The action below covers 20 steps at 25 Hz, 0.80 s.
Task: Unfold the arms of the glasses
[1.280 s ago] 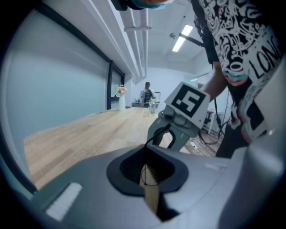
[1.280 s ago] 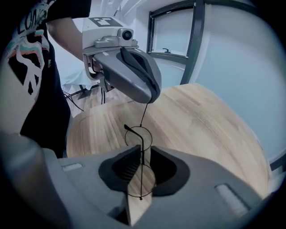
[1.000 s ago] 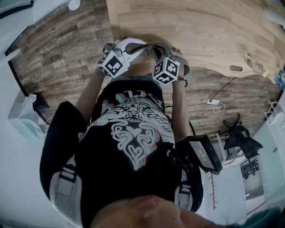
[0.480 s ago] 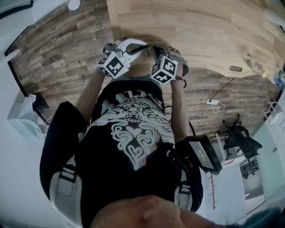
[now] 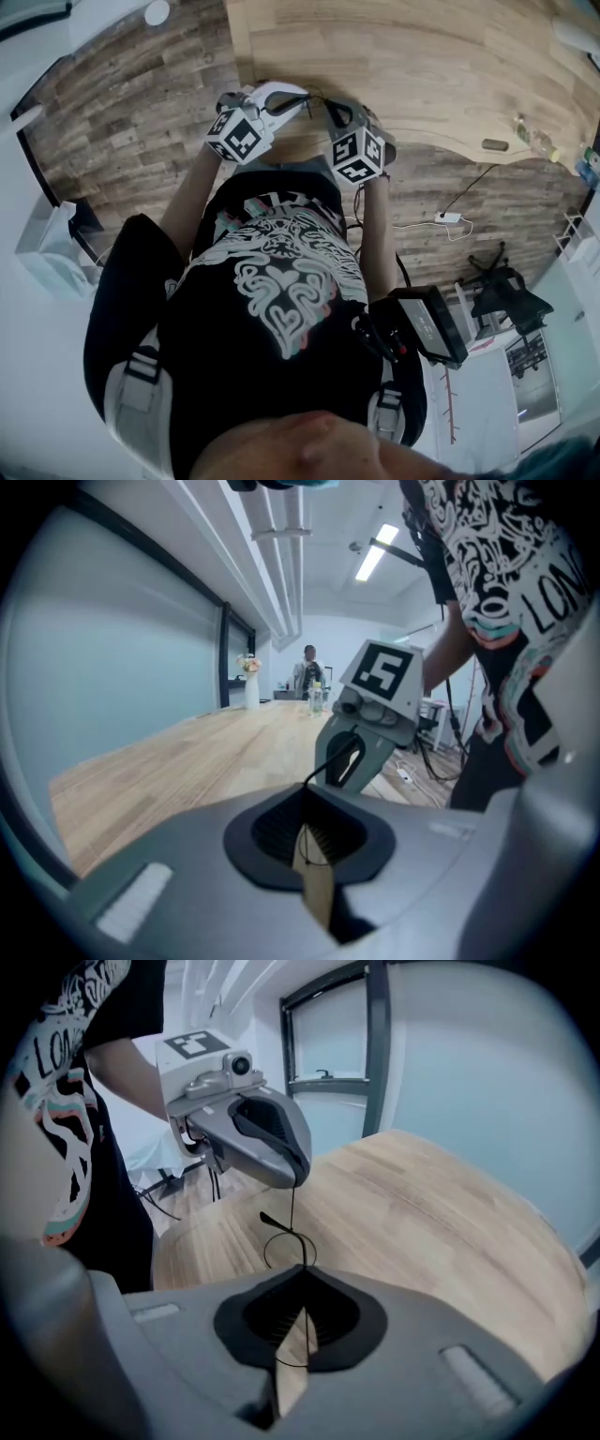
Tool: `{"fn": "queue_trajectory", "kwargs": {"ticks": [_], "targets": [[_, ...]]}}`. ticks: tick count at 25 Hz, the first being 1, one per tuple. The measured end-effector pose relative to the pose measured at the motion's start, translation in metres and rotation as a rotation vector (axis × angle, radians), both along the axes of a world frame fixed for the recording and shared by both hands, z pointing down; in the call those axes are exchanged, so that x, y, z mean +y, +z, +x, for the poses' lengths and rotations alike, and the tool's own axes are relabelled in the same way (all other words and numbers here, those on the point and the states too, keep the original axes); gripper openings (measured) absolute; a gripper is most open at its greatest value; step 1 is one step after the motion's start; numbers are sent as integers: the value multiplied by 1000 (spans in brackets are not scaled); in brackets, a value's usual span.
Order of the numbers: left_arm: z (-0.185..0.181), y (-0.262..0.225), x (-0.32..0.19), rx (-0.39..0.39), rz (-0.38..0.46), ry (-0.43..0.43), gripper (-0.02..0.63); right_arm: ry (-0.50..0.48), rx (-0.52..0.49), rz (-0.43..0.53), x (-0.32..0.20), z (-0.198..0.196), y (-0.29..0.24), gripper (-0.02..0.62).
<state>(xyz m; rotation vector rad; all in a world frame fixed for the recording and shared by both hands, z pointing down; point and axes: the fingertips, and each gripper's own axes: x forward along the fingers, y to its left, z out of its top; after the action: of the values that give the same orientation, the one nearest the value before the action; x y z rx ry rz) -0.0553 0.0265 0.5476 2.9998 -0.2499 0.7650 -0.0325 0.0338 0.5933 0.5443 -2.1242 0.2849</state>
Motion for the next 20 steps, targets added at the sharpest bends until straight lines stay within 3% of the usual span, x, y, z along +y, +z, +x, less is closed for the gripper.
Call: {"fn": "queue_trajectory", "kwargs": {"ticks": [8, 20], "targets": [[3, 3, -4, 23, -40, -23, -9, 156, -182, 79, 1, 19, -18, 2], [5, -15, -15, 75, -62, -36, -9, 264, -434, 125, 1, 31, -52, 2]]}}
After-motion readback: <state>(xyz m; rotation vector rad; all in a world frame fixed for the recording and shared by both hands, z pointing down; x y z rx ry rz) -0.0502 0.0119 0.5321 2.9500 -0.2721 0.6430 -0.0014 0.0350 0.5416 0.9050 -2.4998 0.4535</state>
